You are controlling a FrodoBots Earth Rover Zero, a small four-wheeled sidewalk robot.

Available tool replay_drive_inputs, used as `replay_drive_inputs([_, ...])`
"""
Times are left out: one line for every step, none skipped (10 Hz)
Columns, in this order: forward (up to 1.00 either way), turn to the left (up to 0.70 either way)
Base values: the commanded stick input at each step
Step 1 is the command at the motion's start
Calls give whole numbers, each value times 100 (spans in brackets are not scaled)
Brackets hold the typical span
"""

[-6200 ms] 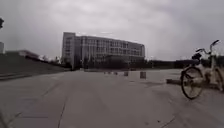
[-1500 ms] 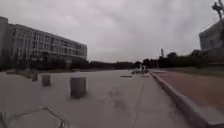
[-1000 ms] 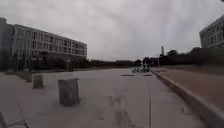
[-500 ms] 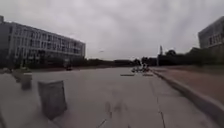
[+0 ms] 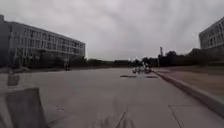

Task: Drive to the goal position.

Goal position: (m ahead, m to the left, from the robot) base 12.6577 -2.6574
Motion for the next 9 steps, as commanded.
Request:
replay_drive_inputs([100, -25])
replay_drive_inputs([100, -12])
replay_drive_inputs([100, 0])
replay_drive_inputs([100, 0])
replay_drive_inputs([100, 0])
replay_drive_inputs([100, -1])
replay_drive_inputs([100, -4])
replay_drive_inputs([100, -23])
replay_drive_inputs([100, 0])
